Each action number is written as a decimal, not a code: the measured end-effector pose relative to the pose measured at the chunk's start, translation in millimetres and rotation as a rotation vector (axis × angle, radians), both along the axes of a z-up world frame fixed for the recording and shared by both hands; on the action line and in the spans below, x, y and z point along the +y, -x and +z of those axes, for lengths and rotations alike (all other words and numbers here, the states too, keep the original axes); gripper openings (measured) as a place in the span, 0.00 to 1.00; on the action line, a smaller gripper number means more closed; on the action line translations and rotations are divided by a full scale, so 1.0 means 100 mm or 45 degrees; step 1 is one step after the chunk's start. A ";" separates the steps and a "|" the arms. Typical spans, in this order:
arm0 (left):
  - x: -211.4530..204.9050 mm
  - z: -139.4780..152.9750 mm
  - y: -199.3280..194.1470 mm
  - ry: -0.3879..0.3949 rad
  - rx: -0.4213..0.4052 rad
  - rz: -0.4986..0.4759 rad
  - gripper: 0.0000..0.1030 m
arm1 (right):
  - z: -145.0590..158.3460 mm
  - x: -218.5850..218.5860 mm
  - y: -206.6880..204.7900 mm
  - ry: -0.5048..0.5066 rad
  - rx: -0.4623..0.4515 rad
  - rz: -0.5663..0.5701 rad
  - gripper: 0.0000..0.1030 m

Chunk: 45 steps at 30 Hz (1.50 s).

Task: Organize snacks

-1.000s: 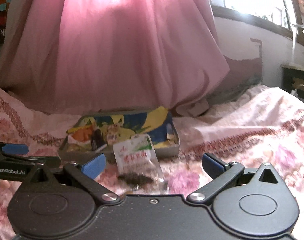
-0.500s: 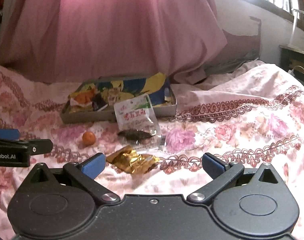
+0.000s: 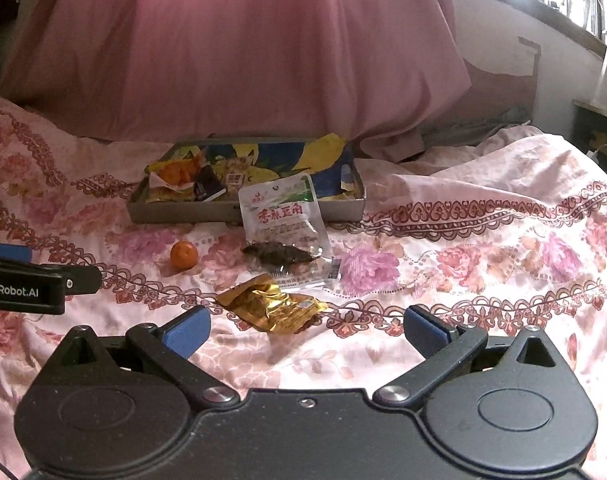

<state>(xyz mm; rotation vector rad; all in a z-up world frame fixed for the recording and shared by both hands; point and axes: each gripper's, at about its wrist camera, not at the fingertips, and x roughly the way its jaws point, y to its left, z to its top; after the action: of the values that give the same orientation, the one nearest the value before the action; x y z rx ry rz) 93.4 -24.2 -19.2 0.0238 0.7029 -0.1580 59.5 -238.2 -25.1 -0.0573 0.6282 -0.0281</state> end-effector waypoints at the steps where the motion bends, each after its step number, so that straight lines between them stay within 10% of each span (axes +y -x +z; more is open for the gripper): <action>1: 0.01 -0.01 -0.01 0.001 0.006 0.003 1.00 | 0.00 0.00 0.00 -0.002 0.003 -0.002 0.99; 31: -0.03 -0.29 -0.31 0.016 0.187 0.038 1.00 | -0.17 -0.33 -0.42 -0.294 0.182 -0.075 0.99; 45: -0.03 -0.47 -0.49 0.055 0.262 0.068 1.00 | -0.36 -0.43 -1.02 -0.195 0.227 0.179 0.99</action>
<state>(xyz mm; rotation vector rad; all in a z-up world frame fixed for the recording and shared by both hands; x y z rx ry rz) 142.4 -27.5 -66.2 -0.0535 0.9043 -0.1255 161.2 -281.5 -61.2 0.0451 0.8015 0.1624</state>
